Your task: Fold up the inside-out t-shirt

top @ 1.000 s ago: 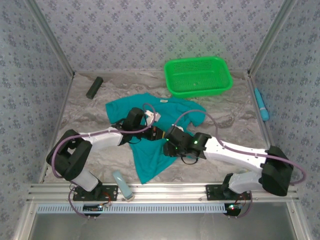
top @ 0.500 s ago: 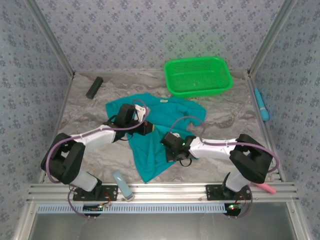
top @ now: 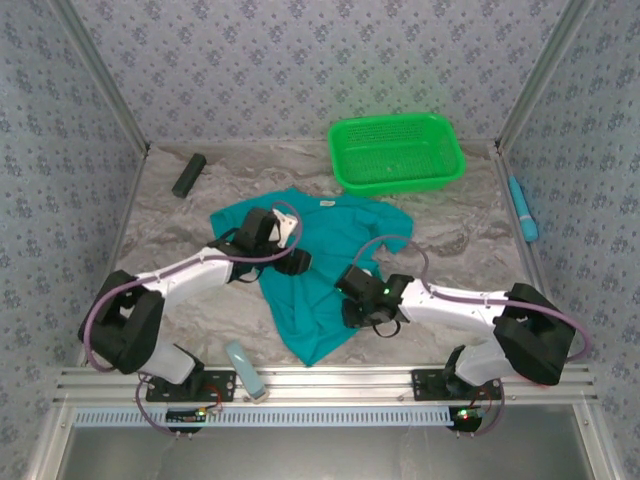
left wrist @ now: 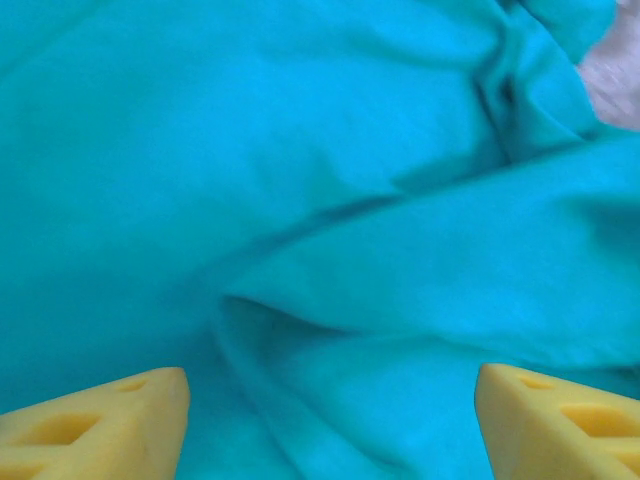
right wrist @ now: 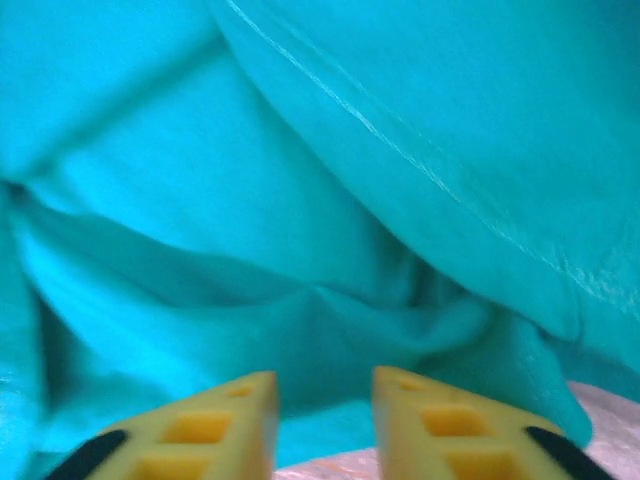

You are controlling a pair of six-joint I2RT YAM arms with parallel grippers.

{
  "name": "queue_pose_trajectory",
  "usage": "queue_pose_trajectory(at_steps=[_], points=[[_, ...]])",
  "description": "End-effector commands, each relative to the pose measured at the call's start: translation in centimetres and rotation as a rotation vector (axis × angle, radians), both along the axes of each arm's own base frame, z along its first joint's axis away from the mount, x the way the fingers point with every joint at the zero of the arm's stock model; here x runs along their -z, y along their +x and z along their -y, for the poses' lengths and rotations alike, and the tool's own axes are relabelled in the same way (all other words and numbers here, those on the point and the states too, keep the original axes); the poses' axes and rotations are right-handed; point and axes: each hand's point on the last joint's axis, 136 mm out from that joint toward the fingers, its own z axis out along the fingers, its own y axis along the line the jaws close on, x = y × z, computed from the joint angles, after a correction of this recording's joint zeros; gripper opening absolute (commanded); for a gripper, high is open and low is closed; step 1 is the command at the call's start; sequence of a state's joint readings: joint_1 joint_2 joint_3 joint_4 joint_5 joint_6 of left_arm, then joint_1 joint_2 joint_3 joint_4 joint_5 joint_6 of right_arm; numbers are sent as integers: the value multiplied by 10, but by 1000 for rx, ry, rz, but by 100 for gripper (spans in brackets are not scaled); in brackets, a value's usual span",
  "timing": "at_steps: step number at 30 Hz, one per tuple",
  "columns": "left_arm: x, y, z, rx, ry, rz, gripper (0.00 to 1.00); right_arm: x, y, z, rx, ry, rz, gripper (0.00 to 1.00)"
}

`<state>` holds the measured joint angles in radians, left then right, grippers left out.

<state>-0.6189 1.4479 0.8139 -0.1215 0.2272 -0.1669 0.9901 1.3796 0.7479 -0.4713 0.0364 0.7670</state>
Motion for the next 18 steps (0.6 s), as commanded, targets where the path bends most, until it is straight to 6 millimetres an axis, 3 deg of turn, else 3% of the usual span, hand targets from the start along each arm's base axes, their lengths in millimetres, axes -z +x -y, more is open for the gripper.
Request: queue_pose_trajectory(at_steps=[1,6,11,15,17,18], points=[[10,-30,-3,53,78,-45,74,-20,17,-20,-42,53,46,40],[52,-36,-11,-20,147,-162,74,-12,39,-45,-75,66,52,46],[66,-19,4,-61,145,-212,71,11,40,-52,-102,-3,38,50],[73,-11,15,-54,147,-236,33,29,37,-42,-99,-94,44,49],[71,-8,16,-49,149,-235,9,36,35,-34,-68,-124,39,39],[65,-5,16,-51,140,-224,0,37,35,-30,-58,-128,42,26]])
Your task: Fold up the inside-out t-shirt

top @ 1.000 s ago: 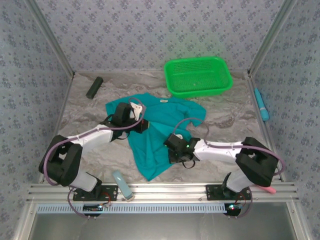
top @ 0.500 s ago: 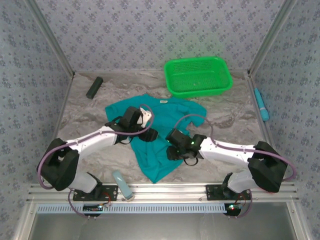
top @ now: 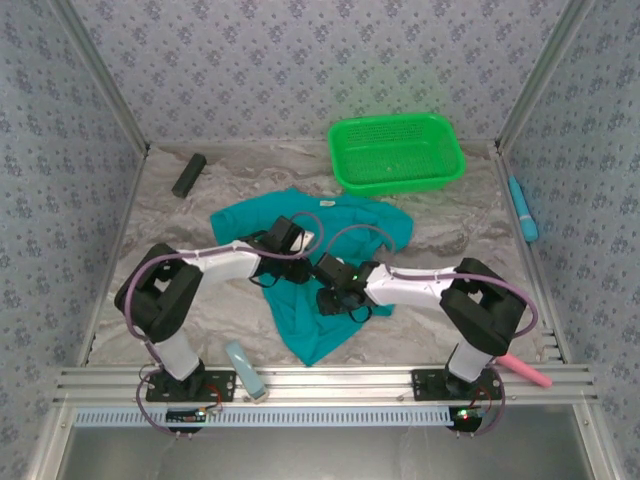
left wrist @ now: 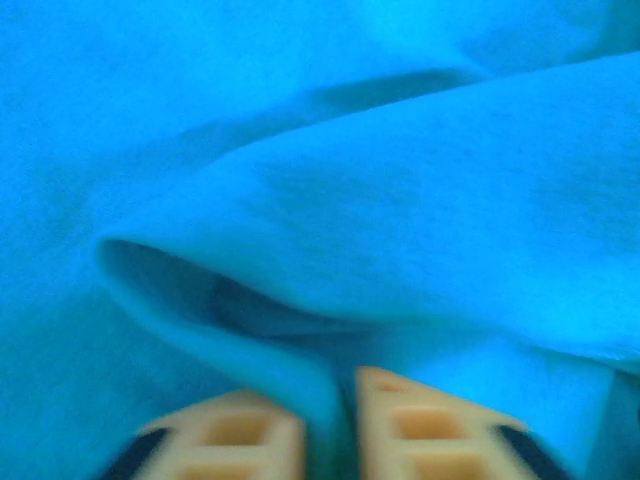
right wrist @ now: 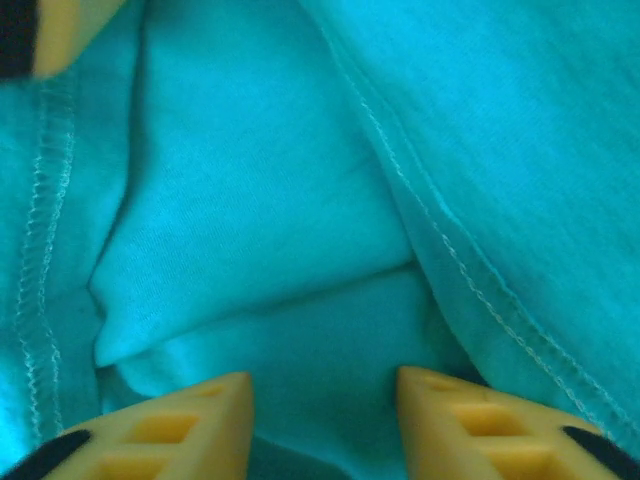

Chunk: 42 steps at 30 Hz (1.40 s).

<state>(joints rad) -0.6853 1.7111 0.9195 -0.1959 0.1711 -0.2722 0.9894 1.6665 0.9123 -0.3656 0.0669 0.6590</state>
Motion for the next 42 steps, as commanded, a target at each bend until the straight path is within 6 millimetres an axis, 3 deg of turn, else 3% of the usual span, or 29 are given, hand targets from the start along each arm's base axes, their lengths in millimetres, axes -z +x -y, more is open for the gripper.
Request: queue_pose_trajectory(at_steps=[1,2,5,7,10,12,14,17,18,20,21,22,23,26,29,32,36,42], points=[[-15,5,2,-7,-24,5,0,9,-1,19,42,-75,16,12],[-26,8,1,-13,-44,24,0,5,0,23,58,-77,35,2],[-77,23,-10,-53,-116,125,0,-20,8,43,101,-66,103,0],[-112,36,-33,-128,-166,195,0,-46,14,57,95,-47,145,0],[-144,54,-84,-272,-170,282,0,-76,11,91,96,-32,143,0],[-145,60,-116,-352,-139,299,0,-88,8,117,133,-8,117,0],[-133,60,-135,-403,-119,278,0,-88,5,135,158,15,93,0],[-90,49,-144,-460,-125,177,0,-61,-6,153,194,-28,31,0],[-74,44,-145,-479,-129,138,10,-48,-12,157,214,-52,-4,0],[-50,35,-142,-489,-146,79,35,-27,-21,161,250,-76,-66,0],[-44,31,-139,-483,-157,52,38,-22,-24,160,257,-76,-89,0],[-42,27,-136,-472,-168,33,39,-21,-25,159,262,-79,-100,6],[-44,24,-132,-452,-172,26,42,-25,-25,158,261,-81,-94,20],[-66,14,-116,-353,-151,53,49,-52,-14,143,183,-46,-21,35],[-90,-3,-90,-211,-109,54,52,-83,-8,100,-3,91,51,46],[-105,-26,-59,-61,-95,40,52,-92,2,72,-80,152,90,50],[-103,-47,-8,99,-148,54,59,-74,17,60,-148,127,116,52],[-61,-49,35,213,-103,4,61,-36,28,52,-125,86,69,54]])
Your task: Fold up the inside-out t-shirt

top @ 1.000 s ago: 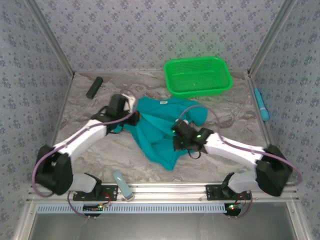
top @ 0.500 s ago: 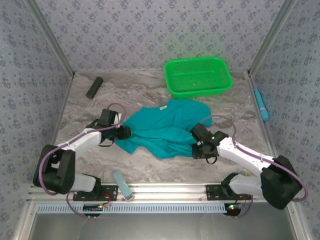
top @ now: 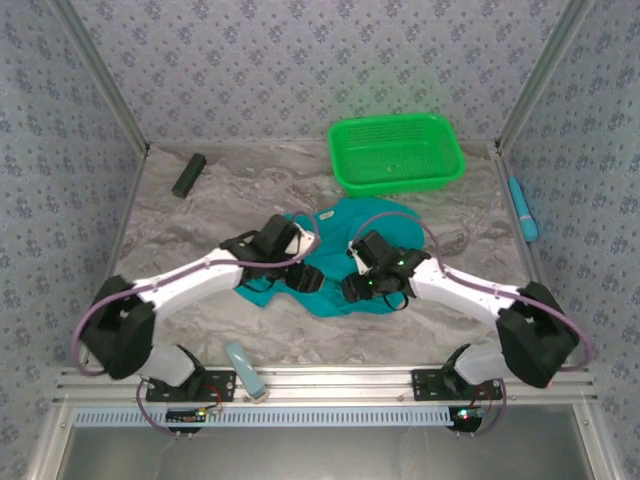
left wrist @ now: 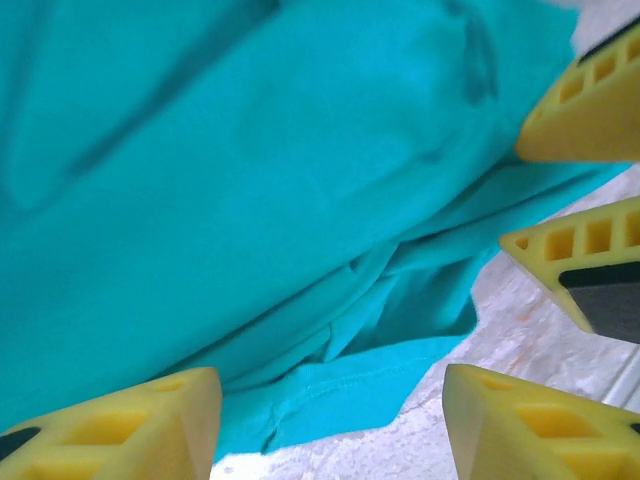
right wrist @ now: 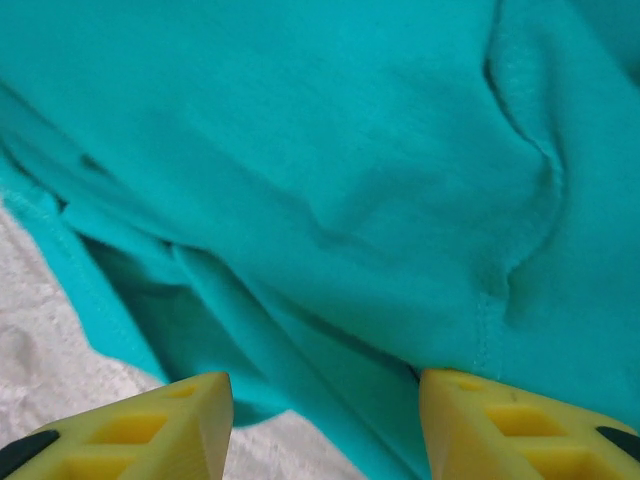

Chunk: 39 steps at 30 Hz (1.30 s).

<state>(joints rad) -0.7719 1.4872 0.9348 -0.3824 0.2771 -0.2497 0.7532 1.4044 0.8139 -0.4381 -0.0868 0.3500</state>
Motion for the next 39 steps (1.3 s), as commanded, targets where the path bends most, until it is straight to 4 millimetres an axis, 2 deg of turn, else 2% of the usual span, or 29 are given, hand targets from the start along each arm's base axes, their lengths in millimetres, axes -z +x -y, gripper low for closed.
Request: queue_pose_trajectory(at_steps=[1,5,8,9,11,13,15,16,19,21,22,24,25,27,29,31,32,33,35,36,38,39], points=[[11,9,20,58,11,20,62,14,11,-5,-6,-7,22,53],[34,34,25,57,122,77,66,14,25,-2,25,-46,81,44],[29,48,34,91,148,97,62,-2,32,1,60,-58,156,24],[26,54,36,88,151,112,56,-5,31,1,54,-50,167,17],[15,64,37,77,142,142,24,-16,30,4,43,-37,195,3],[-6,67,38,74,62,120,0,-33,30,8,43,-20,219,0],[-39,73,32,36,-63,102,0,-59,32,18,75,4,251,0],[-64,76,24,0,-137,124,0,-76,34,25,108,27,266,0],[-121,88,-15,-154,-335,156,0,-119,34,45,168,131,283,0],[-138,93,-46,-241,-426,149,0,-134,31,58,190,169,263,0],[-135,93,-60,-278,-437,140,0,-131,29,65,206,159,238,0],[-113,90,-76,-328,-430,94,3,-115,23,68,192,136,185,0],[-97,81,-74,-315,-444,51,6,-102,19,66,190,130,143,0],[-71,59,-57,-236,-514,-31,15,-77,7,55,159,151,59,0],[-24,43,-67,-305,-432,-106,20,-48,-3,53,173,109,2,0],[0,32,-76,-339,-386,-126,42,-29,-10,62,208,43,-51,0],[1,25,-75,-320,-395,-127,47,-27,-12,62,206,38,-65,7],[-2,18,-70,-284,-404,-121,50,-30,-11,60,198,45,-60,16],[-15,6,-59,-190,-386,-79,57,-55,-1,44,156,114,-8,29],[-19,4,-58,-167,-371,-61,58,-66,4,36,136,146,13,35],[-29,9,-60,-179,-346,-41,59,-94,26,12,81,204,76,43],[-30,16,-65,-211,-327,-25,59,-99,34,2,63,207,86,45]])
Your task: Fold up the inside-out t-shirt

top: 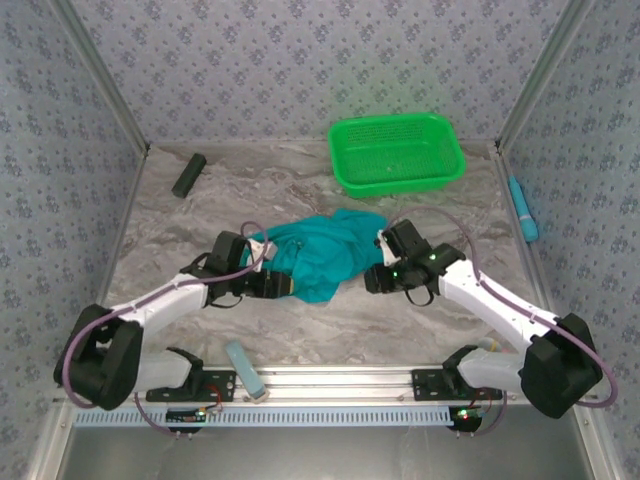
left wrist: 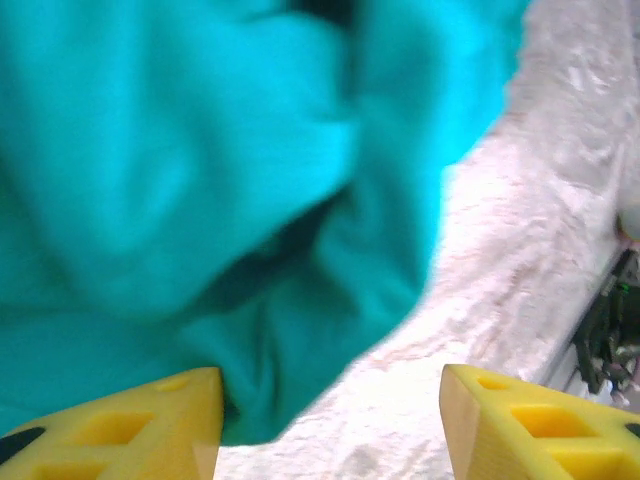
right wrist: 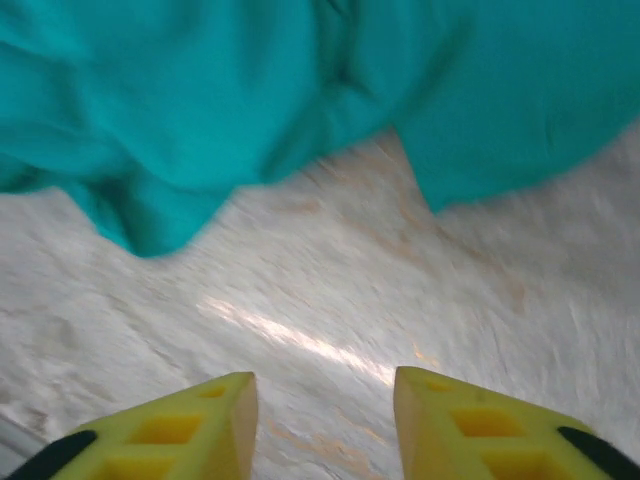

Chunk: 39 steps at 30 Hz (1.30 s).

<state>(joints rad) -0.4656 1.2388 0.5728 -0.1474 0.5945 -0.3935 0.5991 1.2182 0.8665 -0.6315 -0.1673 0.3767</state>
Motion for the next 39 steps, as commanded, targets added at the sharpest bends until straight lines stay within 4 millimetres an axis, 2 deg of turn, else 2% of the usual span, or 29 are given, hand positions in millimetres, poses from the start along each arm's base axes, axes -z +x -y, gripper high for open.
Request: queue_pose_trajectory(at_steps=[1,5,8,11,13,14,15,16,18,19,21,22,23,25,26,27,29,30,31,32,33,35,37,39], points=[[-37,27,-5,-45,22,125,59,-52,40,-50,-93,112,131,46],[-32,59,-30,-201,101,122,64,-60,79,-103,-134,88,207,50],[-19,76,-30,-236,115,97,64,-40,100,-127,-110,24,206,52],[7,84,-24,-245,123,25,62,-9,111,-143,-73,-38,192,51],[18,83,-15,-229,104,5,60,10,111,-150,-43,-47,150,45],[21,82,-11,-214,93,3,58,15,111,-152,-38,-40,133,33],[22,81,-8,-197,87,4,52,17,112,-150,-19,-43,129,19],[18,81,-3,-166,68,19,38,12,112,-148,-16,-31,133,1],[-7,82,8,-77,-16,85,11,-7,111,-138,-7,-8,160,0],[-25,86,5,-71,-49,120,0,-22,109,-130,-2,16,169,0],[-65,96,-12,-108,-90,199,0,-39,102,-97,62,26,156,0],[-86,102,-25,-154,-97,246,0,-46,96,-73,116,29,143,0],[-100,104,-39,-215,-100,259,0,-47,87,-48,176,24,115,0],[-103,95,-51,-283,-132,225,0,-20,59,-1,271,-45,22,0],[-92,87,-51,-304,-159,192,0,3,41,23,322,-105,-25,0],[-78,81,-52,-329,-184,164,0,25,25,40,359,-151,-66,0],[-29,70,-62,-423,-171,79,0,73,-10,68,450,-189,-191,0],[-7,65,-69,-455,-127,34,0,86,-21,72,462,-186,-230,0],[10,59,-70,-450,-103,-9,10,92,-29,73,463,-188,-252,9],[17,53,-65,-413,-110,-35,24,89,-31,69,431,-182,-246,24],[16,50,-59,-379,-127,-48,31,81,-31,64,392,-177,-219,32],[5,46,-47,-311,-128,-42,43,50,-23,56,325,-151,-142,43],[-11,43,-41,-254,-58,5,53,17,-12,39,209,-91,-67,46],[-32,39,-29,-181,6,74,55,-10,-2,18,122,-28,-10,47]])
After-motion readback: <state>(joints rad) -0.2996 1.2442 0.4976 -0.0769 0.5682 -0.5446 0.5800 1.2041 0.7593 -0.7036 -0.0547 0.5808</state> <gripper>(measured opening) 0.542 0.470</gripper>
